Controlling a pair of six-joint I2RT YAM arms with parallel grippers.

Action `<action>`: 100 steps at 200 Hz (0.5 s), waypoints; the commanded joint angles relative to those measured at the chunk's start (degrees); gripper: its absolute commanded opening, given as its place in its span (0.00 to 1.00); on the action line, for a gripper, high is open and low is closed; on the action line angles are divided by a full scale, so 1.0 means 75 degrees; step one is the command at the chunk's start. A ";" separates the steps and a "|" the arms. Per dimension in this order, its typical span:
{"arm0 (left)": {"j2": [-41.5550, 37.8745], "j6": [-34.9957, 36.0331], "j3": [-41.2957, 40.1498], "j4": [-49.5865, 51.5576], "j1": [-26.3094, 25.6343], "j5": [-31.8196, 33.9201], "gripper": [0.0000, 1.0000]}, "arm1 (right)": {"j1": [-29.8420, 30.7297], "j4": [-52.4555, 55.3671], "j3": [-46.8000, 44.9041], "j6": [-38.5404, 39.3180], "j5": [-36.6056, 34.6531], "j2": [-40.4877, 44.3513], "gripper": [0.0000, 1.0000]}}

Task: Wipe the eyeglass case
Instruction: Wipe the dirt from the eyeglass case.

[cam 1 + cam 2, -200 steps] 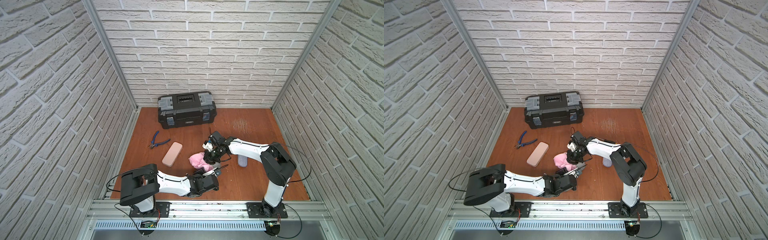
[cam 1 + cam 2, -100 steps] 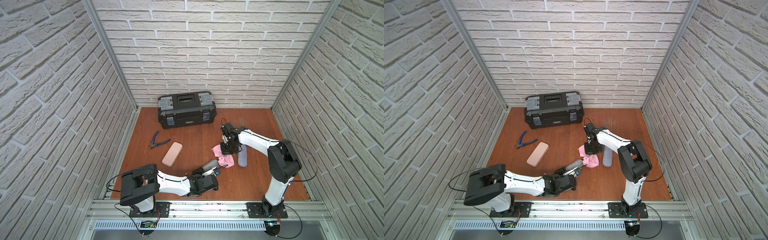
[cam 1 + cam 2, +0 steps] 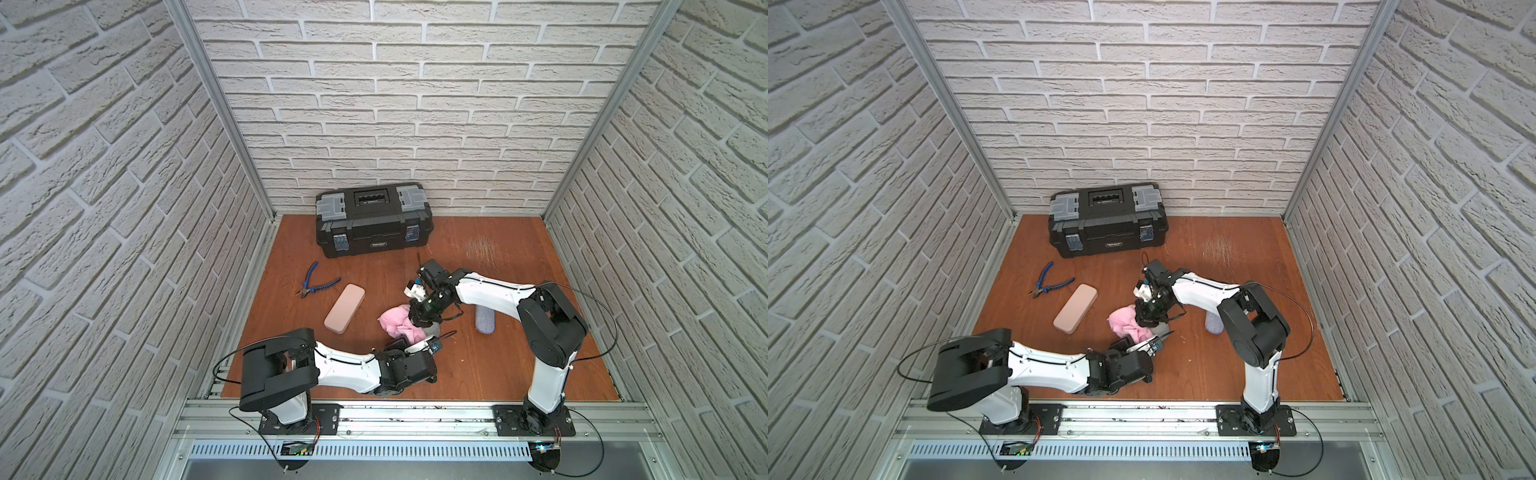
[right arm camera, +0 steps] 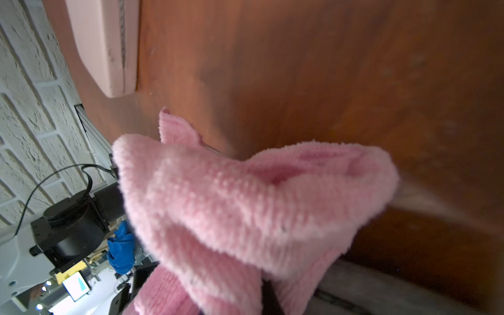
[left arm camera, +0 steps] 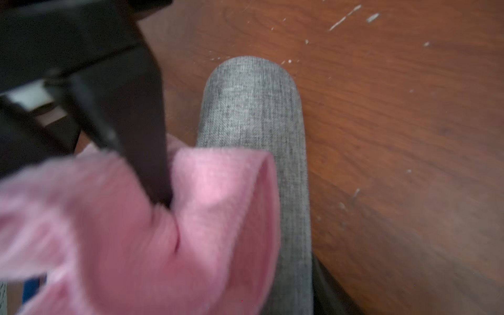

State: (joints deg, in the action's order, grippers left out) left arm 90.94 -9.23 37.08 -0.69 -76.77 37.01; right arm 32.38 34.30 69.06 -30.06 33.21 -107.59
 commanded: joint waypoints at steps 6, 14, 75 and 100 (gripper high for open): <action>-0.0385 -0.0368 -0.0470 -0.0135 0.0246 0.0055 0.21 | -0.0723 0.1684 -0.0212 0.0908 -0.2986 0.0103 0.03; -0.0533 -0.0427 -0.0585 -0.0266 0.0315 -0.0154 0.21 | -0.0743 0.1958 -0.0109 0.1038 -0.3961 0.0195 0.03; -0.0818 -0.0269 -0.1007 -0.0997 0.1132 -0.2870 0.21 | -0.0052 0.2587 0.1919 0.2058 -0.6461 -0.0228 0.03; -0.0814 -0.0456 -0.1007 -0.0943 0.1529 -0.3458 0.21 | 0.0499 0.3187 0.2678 0.2822 -0.6484 -0.1073 0.03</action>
State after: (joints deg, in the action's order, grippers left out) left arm 84.88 -11.03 30.81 -7.77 -67.59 20.14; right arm 31.92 52.29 85.71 -16.12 -10.70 -110.54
